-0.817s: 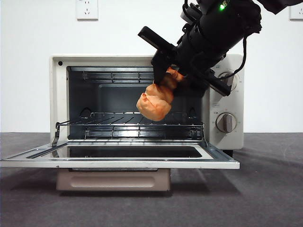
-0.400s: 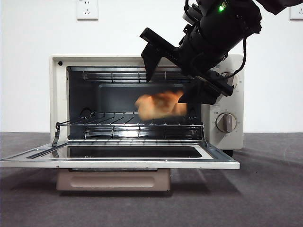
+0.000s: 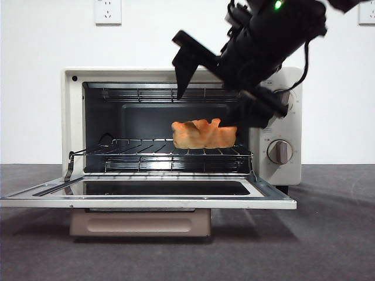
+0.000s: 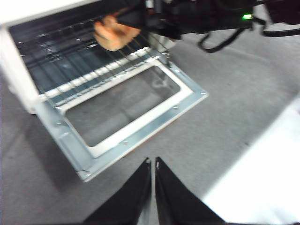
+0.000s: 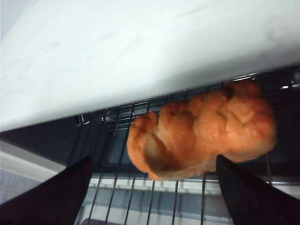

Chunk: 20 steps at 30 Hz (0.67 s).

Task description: The left arm flap open the oven, the right arm pick bread and place it into oven, the left arm flap close the oven

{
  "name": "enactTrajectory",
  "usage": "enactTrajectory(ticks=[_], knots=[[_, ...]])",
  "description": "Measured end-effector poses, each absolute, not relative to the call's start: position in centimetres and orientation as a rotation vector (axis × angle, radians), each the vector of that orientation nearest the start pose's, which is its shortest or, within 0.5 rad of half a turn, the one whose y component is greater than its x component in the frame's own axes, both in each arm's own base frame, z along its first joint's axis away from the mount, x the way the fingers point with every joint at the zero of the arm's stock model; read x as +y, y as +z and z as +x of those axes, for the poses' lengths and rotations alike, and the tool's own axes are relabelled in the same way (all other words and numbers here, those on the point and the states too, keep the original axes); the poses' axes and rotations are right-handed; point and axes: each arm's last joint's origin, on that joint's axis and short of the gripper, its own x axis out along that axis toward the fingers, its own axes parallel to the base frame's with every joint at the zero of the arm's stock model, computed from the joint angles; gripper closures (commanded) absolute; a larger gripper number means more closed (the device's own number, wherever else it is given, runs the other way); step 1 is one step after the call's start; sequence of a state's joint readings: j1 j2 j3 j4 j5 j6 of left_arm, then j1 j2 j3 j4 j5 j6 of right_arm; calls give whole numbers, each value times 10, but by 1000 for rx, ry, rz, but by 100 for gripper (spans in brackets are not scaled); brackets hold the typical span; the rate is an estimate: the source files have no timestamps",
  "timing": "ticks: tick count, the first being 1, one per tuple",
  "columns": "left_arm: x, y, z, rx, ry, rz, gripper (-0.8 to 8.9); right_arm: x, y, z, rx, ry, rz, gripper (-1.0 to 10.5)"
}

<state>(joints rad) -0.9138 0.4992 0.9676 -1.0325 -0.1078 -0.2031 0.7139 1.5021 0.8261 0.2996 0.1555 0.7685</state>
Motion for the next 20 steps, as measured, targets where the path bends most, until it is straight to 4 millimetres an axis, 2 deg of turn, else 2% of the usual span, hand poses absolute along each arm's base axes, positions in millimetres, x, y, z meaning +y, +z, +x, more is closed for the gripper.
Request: enactTrajectory(ticks=[3, 7, 12, 16, 20], knots=[[-50, 342, 43, 594, -710, 109, 799, 201, 242, 232, 536, 404, 578, 523], [-62, 341, 53, 621, -703, 121, 799, 191, 268, 204, 568, 468, 557, 523], [-82, 343, 72, 617, -749, 82, 800, 165, 290, 169, 642, 540, 468, 523], [-98, 340, 94, 666, -811, 38, 801, 136, 306, 139, 661, 567, 405, 523], [-107, 330, 128, 760, -861, -39, 801, 107, 316, 110, 660, 580, 352, 523]])
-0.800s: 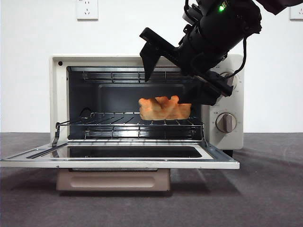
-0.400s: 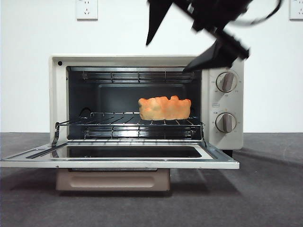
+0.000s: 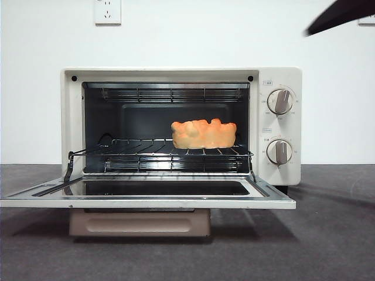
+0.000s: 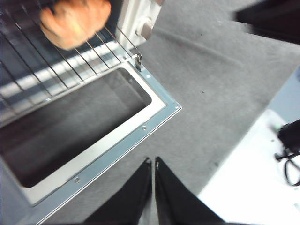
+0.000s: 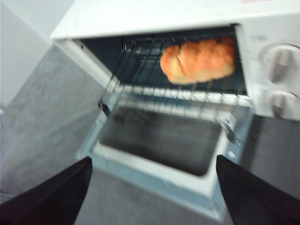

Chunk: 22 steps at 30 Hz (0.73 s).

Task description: The left arm flap open the oven, the right arm pick bread and place it into oven, the left arm flap close the oven

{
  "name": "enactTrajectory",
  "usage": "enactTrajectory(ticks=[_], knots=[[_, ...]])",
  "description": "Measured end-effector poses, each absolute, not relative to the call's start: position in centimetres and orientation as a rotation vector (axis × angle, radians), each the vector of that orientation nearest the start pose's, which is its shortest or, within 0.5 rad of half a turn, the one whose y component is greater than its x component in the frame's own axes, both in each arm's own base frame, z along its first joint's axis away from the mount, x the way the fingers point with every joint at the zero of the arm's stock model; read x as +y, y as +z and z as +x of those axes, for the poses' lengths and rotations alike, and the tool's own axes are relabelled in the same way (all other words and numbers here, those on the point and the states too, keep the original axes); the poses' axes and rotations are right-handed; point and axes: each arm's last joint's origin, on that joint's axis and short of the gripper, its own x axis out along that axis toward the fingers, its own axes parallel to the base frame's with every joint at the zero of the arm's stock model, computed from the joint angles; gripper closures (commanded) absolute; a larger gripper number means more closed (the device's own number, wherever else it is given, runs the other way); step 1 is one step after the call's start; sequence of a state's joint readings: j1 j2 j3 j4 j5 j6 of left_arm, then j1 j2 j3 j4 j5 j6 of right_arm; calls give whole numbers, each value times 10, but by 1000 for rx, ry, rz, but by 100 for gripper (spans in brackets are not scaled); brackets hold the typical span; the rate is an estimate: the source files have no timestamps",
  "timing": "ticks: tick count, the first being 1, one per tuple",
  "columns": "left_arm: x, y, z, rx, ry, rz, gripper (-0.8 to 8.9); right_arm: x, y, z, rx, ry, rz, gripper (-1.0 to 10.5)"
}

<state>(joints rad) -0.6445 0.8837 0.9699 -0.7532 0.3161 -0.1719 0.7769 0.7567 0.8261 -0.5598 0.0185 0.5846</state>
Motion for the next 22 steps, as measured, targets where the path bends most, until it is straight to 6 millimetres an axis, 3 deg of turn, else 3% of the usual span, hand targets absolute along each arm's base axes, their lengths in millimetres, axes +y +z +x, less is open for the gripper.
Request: enactTrajectory(ticks=[4, 11, 22], knots=[[-98, 317, 163, 839, -838, -149, 801, 84, 318, 86, 661, 590, 291, 523], [-55, 288, 214, 953, -710, -373, 801, 55, 315, 57, 686, 594, 215, 523], [-21, 214, 208, 1027, -551, -580, 801, 40, 335, 42, 644, 605, 231, 523]])
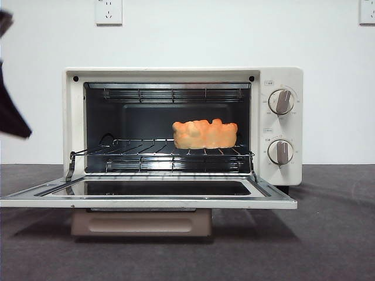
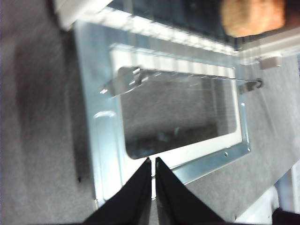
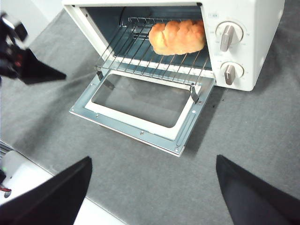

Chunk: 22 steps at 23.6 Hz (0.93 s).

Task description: The left arm flap open the oven, the right arm pick bread and place it into oven, the left arm flap close the oven

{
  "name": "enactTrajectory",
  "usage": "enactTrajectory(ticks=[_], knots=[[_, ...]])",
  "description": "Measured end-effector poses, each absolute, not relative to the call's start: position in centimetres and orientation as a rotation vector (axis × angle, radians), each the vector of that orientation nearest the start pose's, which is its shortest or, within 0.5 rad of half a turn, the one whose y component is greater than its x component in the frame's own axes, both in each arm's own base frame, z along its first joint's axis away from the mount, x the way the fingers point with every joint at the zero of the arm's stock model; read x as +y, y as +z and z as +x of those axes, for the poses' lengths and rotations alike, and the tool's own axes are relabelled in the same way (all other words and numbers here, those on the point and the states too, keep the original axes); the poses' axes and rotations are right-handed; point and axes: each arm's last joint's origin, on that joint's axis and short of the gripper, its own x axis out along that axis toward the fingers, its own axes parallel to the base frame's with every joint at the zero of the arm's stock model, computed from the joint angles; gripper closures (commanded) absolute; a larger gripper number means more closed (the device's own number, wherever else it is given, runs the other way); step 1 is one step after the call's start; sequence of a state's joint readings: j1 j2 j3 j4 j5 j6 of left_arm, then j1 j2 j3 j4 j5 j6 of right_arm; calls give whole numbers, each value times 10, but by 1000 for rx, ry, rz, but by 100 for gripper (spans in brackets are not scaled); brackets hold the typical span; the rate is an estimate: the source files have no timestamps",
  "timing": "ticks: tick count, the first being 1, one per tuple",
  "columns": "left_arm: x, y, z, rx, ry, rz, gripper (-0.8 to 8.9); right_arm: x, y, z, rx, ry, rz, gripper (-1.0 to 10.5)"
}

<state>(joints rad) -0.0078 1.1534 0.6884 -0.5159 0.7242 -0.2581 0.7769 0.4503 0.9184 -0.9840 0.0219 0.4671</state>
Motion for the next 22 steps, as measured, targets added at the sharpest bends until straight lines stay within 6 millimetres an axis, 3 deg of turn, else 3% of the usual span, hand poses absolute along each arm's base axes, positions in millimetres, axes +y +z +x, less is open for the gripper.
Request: enactTrajectory(ticks=[6, 11, 22], knots=[[-11, 186, 204, 1003, -450, -670, 801, 40, 335, 42, 645, 605, 231, 523], [-7, 160, 189, 1096, -362, -715, 801, 40, 335, 42, 645, 605, 232, 523], [-22, 140, 192, 1236, -411, -708, 801, 40, 336, 42, 641, 605, 233, 523]])
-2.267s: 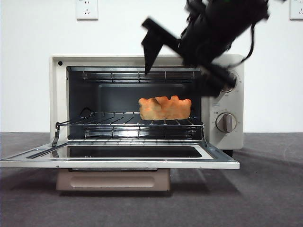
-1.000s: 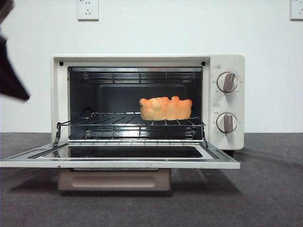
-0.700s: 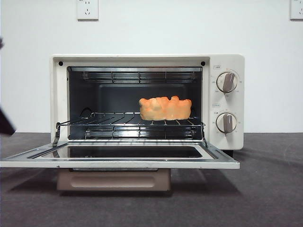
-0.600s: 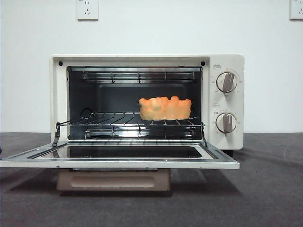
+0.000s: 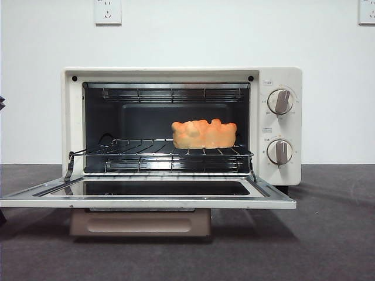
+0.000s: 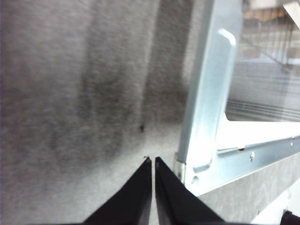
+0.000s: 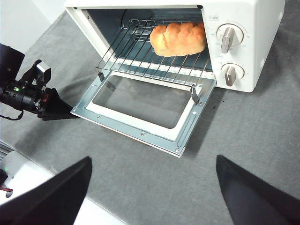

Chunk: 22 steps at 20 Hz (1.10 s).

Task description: The left arm flap open the oven, the right arm pick bread and place it into oven, the left arm flap close the oven

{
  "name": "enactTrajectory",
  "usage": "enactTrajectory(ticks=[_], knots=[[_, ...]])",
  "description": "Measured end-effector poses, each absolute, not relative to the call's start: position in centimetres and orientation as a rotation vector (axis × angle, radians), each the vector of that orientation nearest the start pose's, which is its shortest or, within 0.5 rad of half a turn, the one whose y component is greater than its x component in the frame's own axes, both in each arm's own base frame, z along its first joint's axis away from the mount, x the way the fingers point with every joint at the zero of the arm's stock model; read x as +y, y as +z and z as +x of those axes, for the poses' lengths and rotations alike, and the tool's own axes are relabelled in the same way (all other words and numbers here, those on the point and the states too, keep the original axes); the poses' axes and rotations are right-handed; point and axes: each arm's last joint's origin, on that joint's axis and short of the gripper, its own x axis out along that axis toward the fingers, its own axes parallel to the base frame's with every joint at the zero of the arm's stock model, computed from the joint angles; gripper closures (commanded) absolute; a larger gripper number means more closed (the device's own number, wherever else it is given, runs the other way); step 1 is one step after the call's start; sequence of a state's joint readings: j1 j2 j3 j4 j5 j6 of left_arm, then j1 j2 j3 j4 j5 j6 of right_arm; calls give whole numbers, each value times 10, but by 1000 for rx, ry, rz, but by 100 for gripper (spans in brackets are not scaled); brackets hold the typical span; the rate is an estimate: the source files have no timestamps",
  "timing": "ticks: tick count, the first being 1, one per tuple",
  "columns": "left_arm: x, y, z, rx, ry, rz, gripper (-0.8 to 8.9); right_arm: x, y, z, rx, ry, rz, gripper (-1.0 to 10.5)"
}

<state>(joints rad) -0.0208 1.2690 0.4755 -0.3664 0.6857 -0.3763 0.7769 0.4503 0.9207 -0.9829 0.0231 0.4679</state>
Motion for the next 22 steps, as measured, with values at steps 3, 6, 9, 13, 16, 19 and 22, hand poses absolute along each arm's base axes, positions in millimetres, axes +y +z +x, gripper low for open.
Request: enactTrajectory(ticks=[3, 6, 9, 13, 16, 19, 22], knots=[[-23, 141, 192, 1226, -433, -720, 801, 40, 336, 42, 641, 605, 233, 523], [-24, 142, 195, 1207, -465, -779, 801, 40, 336, 42, 641, 605, 233, 523], [-26, 148, 202, 1148, -537, -875, 801, 40, 336, 42, 641, 605, 233, 523], [-27, 168, 220, 1022, -582, -976, 801, 40, 336, 42, 641, 605, 234, 523], [-28, 193, 237, 915, -609, -994, 801, 40, 336, 42, 641, 605, 234, 523], [-27, 209, 247, 846, -551, -988, 800, 40, 336, 42, 641, 605, 234, 523], [-26, 219, 253, 799, -508, -981, 800, 40, 336, 42, 641, 605, 234, 523]])
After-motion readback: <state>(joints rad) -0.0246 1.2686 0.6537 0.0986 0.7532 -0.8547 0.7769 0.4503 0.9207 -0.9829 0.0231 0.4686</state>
